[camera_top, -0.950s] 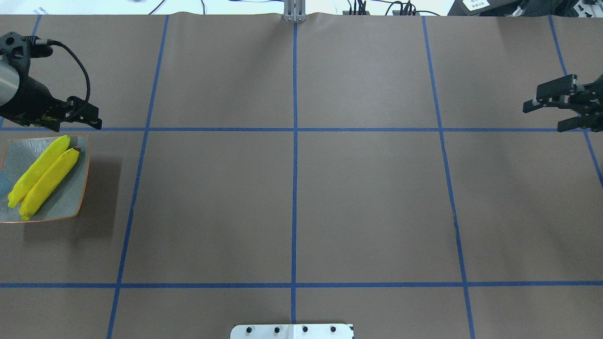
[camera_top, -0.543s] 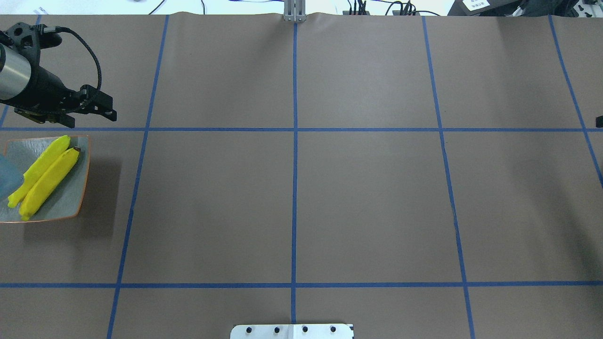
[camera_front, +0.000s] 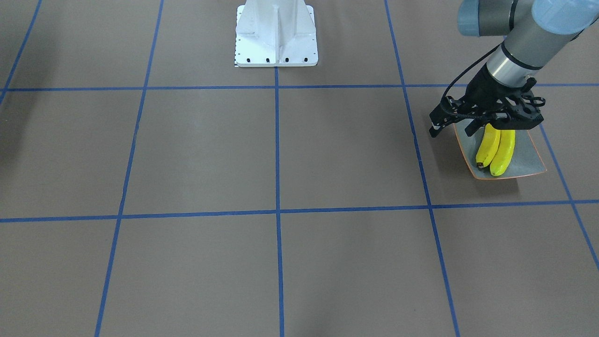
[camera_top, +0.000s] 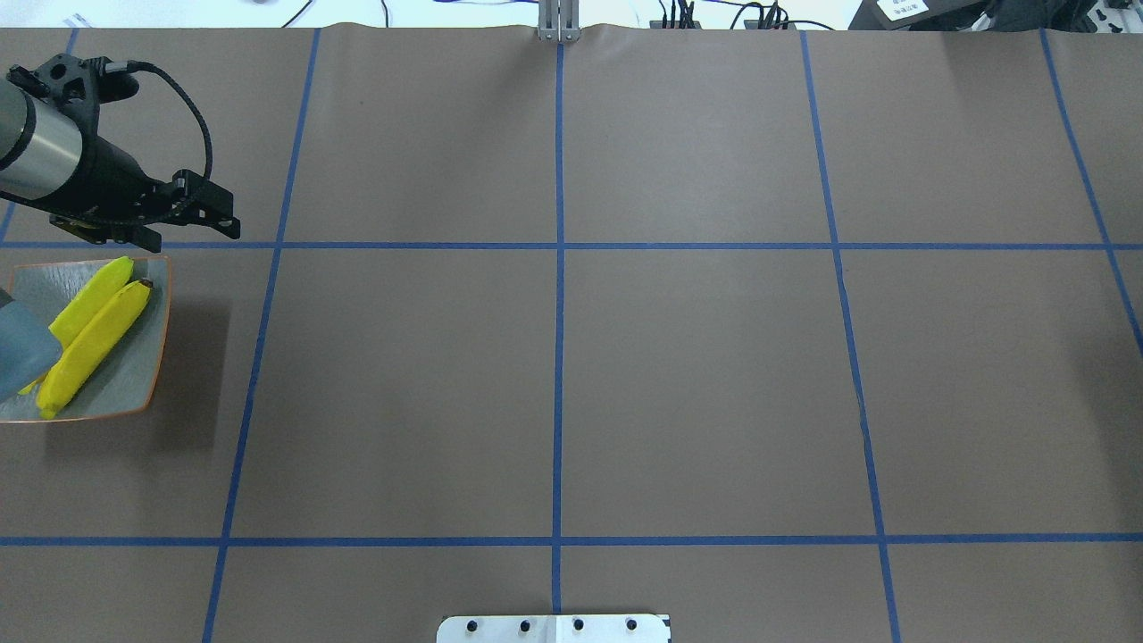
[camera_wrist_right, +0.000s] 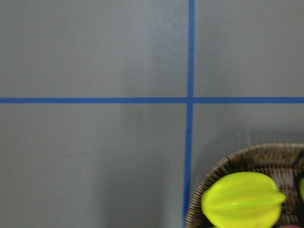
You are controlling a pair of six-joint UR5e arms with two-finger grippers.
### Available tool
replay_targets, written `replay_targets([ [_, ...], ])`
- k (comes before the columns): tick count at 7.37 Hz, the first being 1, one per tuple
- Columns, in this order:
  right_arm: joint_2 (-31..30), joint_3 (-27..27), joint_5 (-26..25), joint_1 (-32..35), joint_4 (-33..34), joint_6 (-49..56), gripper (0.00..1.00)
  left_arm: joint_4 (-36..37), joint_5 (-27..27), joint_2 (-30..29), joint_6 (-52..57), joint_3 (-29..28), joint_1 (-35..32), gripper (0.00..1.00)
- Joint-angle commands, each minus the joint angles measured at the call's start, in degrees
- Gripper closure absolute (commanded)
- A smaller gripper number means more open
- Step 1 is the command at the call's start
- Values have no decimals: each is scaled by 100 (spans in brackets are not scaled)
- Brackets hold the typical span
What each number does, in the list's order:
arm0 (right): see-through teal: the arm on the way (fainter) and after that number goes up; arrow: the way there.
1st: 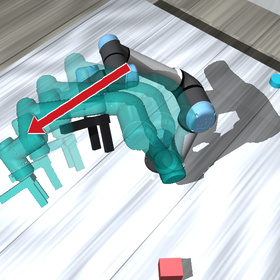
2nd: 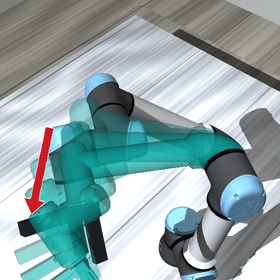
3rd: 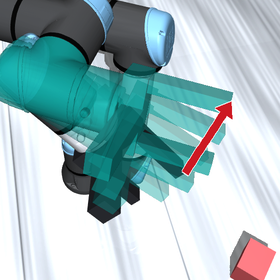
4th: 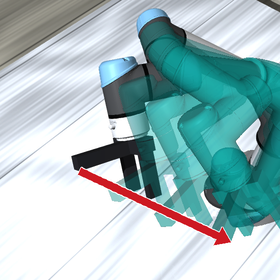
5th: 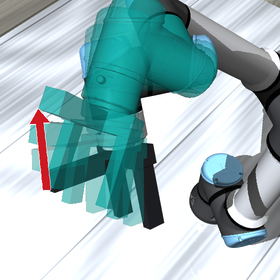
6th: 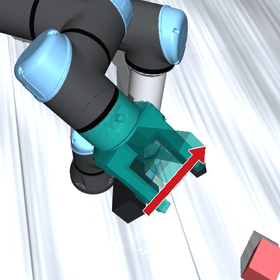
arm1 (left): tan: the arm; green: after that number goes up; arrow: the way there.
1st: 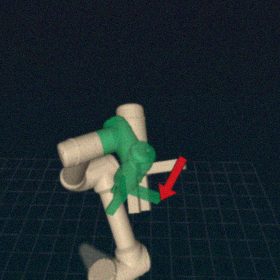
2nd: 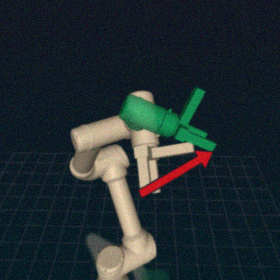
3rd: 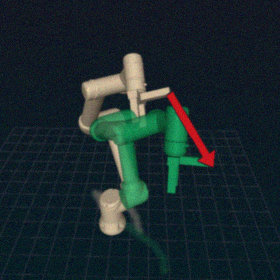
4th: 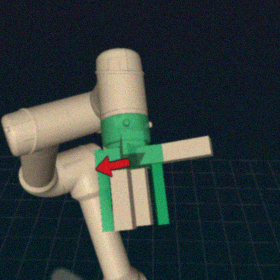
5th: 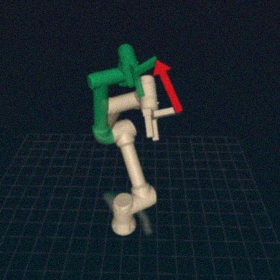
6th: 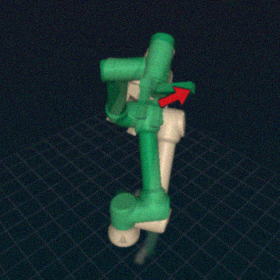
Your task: Transfer all bananas from basket to plate
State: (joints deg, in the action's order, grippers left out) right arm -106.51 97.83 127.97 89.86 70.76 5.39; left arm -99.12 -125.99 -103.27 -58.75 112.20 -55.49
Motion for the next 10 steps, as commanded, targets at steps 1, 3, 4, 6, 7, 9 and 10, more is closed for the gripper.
replay_targets([
  [1,-282,-62,-492,206,419,1634,0,7,13,-35,-48,3,47,0],
  [3,-230,-509,-518,234,395,2298,0,-19,57,-44,-276,12,170,0],
  [4,-160,-702,-527,234,404,2839,0,-19,57,-44,-277,12,162,0],
  [6,-80,-861,-702,234,308,3458,0,-19,57,-35,-277,12,170,0],
  [7,-2,-1149,-851,234,-85,3443,1,-19,66,-35,-268,3,170,0],
  [9,262,-1713,-888,234,-466,3277,2,-19,66,-35,-268,3,170,0],
  [10,263,-1723,-827,225,-467,2997,5,-19,57,-35,-268,12,170,0],
])
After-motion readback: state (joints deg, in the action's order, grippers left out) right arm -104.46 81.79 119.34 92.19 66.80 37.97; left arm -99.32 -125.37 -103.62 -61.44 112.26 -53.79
